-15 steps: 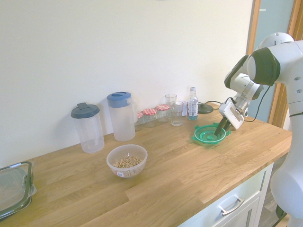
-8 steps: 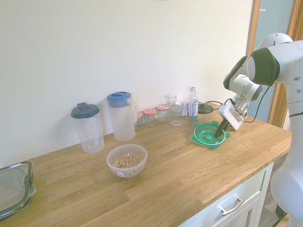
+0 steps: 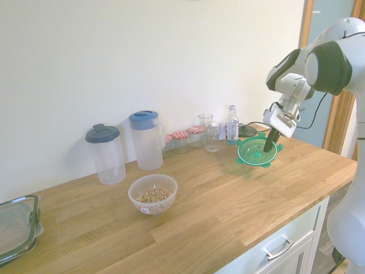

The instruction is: Cover the lid of food container

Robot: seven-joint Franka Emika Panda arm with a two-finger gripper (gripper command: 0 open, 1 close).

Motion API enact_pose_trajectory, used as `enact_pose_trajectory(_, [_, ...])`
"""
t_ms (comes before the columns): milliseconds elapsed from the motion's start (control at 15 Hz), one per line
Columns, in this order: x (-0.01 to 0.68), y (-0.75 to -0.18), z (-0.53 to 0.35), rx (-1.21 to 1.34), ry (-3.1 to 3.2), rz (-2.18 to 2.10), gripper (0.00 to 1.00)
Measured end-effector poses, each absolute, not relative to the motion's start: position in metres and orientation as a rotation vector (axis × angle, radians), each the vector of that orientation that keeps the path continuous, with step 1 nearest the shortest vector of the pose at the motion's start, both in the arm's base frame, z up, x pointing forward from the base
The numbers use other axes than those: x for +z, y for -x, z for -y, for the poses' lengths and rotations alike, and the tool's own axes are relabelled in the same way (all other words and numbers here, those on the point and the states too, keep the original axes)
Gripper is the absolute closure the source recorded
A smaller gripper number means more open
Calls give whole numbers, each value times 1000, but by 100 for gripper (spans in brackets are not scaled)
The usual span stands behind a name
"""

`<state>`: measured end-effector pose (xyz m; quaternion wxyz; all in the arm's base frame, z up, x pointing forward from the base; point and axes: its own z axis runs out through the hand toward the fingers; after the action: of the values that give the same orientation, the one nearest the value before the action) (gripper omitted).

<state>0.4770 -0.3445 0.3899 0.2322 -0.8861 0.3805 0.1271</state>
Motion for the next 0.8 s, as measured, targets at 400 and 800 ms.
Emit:
enact_pose_trajectory(400, [509, -468, 285, 271, 2806, -1256, 100])
enact_pose_trajectory(800, [595, -474, 109, -9, 3187, -1388, 100])
